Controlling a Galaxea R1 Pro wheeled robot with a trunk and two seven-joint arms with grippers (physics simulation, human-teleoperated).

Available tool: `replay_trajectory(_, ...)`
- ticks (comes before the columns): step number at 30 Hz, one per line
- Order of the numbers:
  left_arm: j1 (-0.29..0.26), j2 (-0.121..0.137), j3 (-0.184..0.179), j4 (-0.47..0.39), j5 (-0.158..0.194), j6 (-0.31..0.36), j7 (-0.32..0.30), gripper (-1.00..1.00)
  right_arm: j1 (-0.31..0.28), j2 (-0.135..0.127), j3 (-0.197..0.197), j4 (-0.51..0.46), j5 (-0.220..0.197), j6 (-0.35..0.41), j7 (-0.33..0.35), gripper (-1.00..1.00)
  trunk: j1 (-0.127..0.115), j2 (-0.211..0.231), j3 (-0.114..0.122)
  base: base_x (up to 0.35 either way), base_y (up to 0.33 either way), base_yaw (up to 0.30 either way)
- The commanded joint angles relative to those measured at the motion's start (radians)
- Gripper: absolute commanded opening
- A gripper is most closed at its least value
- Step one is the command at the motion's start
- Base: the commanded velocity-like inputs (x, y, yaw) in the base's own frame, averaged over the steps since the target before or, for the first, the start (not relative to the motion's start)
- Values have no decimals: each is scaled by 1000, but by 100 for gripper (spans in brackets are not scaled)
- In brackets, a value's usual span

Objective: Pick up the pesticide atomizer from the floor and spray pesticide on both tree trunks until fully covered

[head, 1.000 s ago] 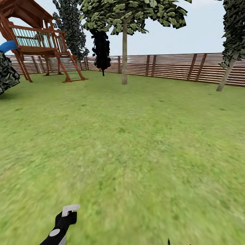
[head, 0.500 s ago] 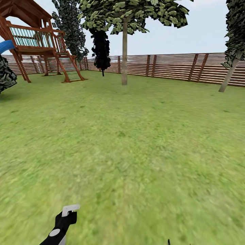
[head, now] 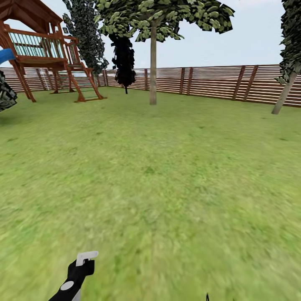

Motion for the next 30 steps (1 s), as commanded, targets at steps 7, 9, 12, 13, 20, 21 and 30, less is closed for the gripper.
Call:
replay_trajectory(7, 0, 0, 0, 0, 0, 0, 0, -100, 0, 0, 0, 0, 0, 0, 1, 100, 0, 0, 0, 337, 0, 0)
replay_trajectory(9, 0, 0, 0, 0, 0, 0, 0, -100, 0, 0, 0, 0, 0, 0, 0, 100, 0, 0, 0, 337, 0, 0)
replay_trajectory(12, 0, 0, 0, 0, 0, 0, 0, -100, 0, 0, 0, 0, 0, 0, 0, 100, 0, 0, 0, 337, 0, 0)
replay_trajectory(13, 0, 0, 0, 0, 0, 0, 0, -100, 0, 0, 0, 0, 0, 0, 0, 100, 0, 0, 0, 337, 0, 0)
replay_trajectory(20, 0, 0, 0, 0, 0, 0, 0, -100, 0, 0, 0, 0, 0, 0, 0, 100, 0, 0, 0, 337, 0, 0)
replay_trajectory(21, 0, 0, 0, 0, 0, 0, 0, -100, 0, 0, 0, 0, 0, 0, 1, 100, 0, 0, 0, 337, 0, 0)
replay_trajectory(30, 0, 0, 0, 0, 0, 0, 0, -100, 0, 0, 0, 0, 0, 0, 0, 100, 0, 0, 0, 337, 0, 0)
